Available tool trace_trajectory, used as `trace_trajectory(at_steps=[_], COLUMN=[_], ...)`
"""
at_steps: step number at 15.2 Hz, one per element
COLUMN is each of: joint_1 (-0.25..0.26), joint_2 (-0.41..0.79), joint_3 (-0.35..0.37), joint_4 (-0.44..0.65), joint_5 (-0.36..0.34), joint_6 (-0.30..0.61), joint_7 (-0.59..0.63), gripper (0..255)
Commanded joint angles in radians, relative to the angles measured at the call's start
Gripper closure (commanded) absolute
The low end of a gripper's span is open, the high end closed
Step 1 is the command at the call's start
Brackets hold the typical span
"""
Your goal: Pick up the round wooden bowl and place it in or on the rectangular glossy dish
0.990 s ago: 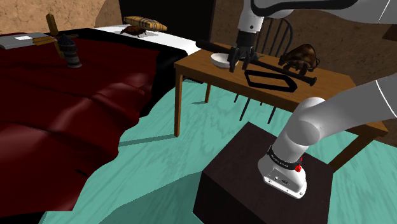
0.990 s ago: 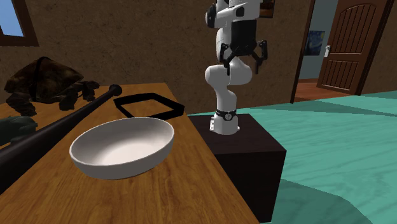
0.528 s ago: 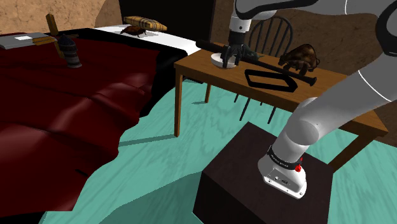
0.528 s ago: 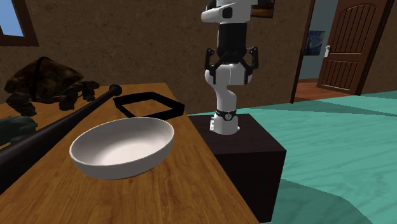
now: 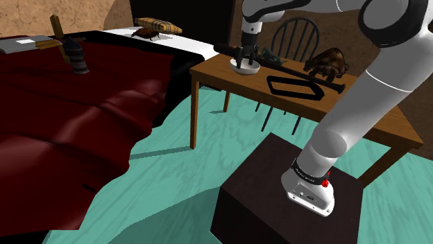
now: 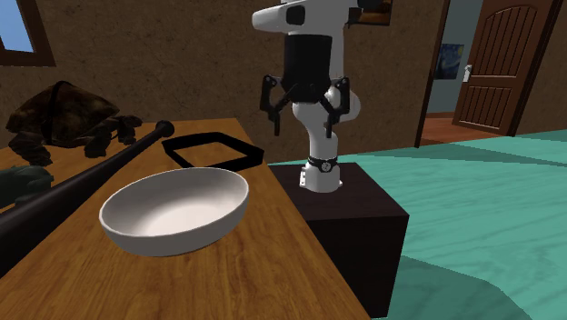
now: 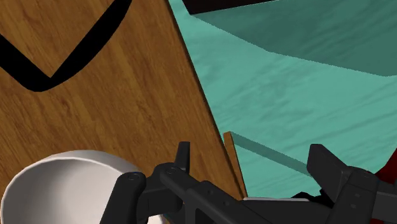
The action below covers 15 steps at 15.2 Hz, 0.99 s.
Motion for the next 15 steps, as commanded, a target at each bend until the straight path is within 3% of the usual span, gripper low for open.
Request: trace_trajectory(at_steps=[1, 10, 15], joint_1=[-0.009, -0.065, -0.068], joint_2=[0.074, 0.412, 0.422], joint_3=[-0.016, -0.050, -0.050], joint_4=[0.066, 0.449, 0.395], joint_5=[0.002, 0.044, 0.046], joint_6=[0.015, 0.003, 0.066], joint_7=[-0.033, -0.148, -0.149], gripper=[0, 0, 0])
